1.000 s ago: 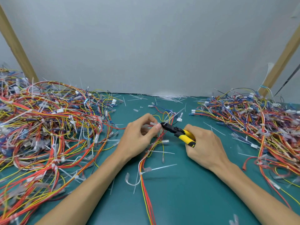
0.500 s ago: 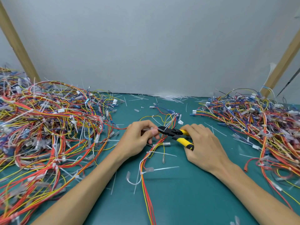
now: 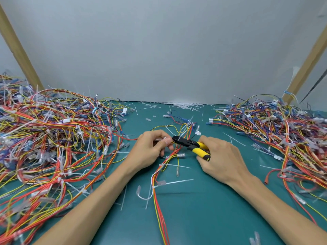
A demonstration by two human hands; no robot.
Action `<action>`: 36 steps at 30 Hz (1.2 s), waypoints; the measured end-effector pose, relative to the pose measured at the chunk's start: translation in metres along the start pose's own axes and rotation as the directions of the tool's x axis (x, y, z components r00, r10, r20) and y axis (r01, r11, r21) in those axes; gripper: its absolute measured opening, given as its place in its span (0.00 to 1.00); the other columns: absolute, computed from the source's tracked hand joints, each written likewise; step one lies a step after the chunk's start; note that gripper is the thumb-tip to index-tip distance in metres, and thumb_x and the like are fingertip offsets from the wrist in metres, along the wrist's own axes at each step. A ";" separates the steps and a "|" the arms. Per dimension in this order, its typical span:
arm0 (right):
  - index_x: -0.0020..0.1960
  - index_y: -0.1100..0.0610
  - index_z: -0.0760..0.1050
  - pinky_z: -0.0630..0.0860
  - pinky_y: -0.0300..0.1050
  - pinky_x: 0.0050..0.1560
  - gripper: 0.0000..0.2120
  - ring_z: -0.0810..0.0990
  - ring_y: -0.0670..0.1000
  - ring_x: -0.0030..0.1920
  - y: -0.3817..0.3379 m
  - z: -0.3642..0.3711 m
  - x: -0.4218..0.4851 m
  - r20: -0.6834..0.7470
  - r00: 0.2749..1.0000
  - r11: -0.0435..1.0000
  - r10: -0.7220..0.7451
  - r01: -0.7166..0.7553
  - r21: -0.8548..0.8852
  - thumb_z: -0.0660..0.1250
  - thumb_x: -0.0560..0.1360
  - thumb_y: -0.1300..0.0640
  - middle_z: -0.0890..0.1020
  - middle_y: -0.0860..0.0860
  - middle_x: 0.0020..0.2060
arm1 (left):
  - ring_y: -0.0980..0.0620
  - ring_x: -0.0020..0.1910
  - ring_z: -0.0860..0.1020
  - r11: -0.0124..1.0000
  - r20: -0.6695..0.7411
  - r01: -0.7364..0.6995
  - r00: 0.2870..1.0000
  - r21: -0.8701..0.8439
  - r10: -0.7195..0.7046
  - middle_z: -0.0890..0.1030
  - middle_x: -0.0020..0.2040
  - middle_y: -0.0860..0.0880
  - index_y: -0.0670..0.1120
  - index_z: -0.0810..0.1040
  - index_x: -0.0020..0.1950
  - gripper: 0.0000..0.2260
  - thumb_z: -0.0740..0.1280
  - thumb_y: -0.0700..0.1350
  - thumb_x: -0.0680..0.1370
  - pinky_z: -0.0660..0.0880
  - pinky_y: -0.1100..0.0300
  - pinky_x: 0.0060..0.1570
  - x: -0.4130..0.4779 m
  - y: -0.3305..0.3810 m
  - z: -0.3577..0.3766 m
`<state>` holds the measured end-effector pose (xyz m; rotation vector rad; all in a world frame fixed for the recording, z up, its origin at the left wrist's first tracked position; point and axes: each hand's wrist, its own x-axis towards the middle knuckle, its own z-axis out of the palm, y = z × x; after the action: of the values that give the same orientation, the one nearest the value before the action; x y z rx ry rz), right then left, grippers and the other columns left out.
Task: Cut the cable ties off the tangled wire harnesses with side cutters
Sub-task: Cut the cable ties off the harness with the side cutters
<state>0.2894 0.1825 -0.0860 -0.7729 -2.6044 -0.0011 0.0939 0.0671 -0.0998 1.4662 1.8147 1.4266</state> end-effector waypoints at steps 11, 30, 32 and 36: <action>0.41 0.49 0.67 0.62 0.45 0.33 0.09 0.68 0.53 0.34 0.000 0.000 -0.001 0.012 1.000 1.000 -0.004 0.005 -0.009 0.67 0.71 0.49 0.71 0.46 0.31 | 0.56 0.28 0.72 1.000 0.025 0.003 1.000 -0.027 -0.003 0.85 0.38 0.51 0.46 0.78 0.41 0.09 0.65 0.40 0.81 0.73 0.66 0.35 -0.002 0.001 0.000; 0.42 0.50 0.69 0.61 0.45 0.33 0.07 0.70 0.55 0.35 0.001 0.000 -0.002 -0.009 1.000 0.999 -0.025 0.024 -0.041 0.66 0.70 0.51 0.72 0.46 0.33 | 0.55 0.29 0.72 1.000 0.032 -0.004 0.999 -0.019 0.004 0.85 0.38 0.52 0.46 0.78 0.42 0.08 0.65 0.41 0.81 0.74 0.65 0.36 -0.001 -0.001 0.000; 0.43 0.51 0.69 0.62 0.45 0.33 0.07 0.69 0.54 0.35 0.000 0.000 -0.001 0.006 1.000 0.999 -0.030 0.031 -0.042 0.66 0.70 0.52 0.71 0.46 0.33 | 0.56 0.29 0.72 1.000 0.033 0.004 0.999 -0.026 -0.003 0.85 0.38 0.52 0.46 0.78 0.41 0.09 0.65 0.41 0.81 0.74 0.64 0.36 -0.002 0.000 0.000; 0.41 0.50 0.68 0.66 0.45 0.31 0.06 0.72 0.56 0.34 0.001 -0.001 0.000 0.037 0.999 0.999 0.031 -0.030 -0.027 0.65 0.70 0.53 0.74 0.49 0.32 | 0.56 0.29 0.72 1.000 0.043 0.014 0.999 -0.016 -0.013 0.85 0.38 0.51 0.46 0.78 0.41 0.09 0.65 0.41 0.81 0.74 0.64 0.36 -0.002 0.002 -0.001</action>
<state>0.2904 0.1834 -0.0850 -0.8288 -2.6324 -0.0122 0.0952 0.0644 -0.0980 1.4625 1.7795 1.3893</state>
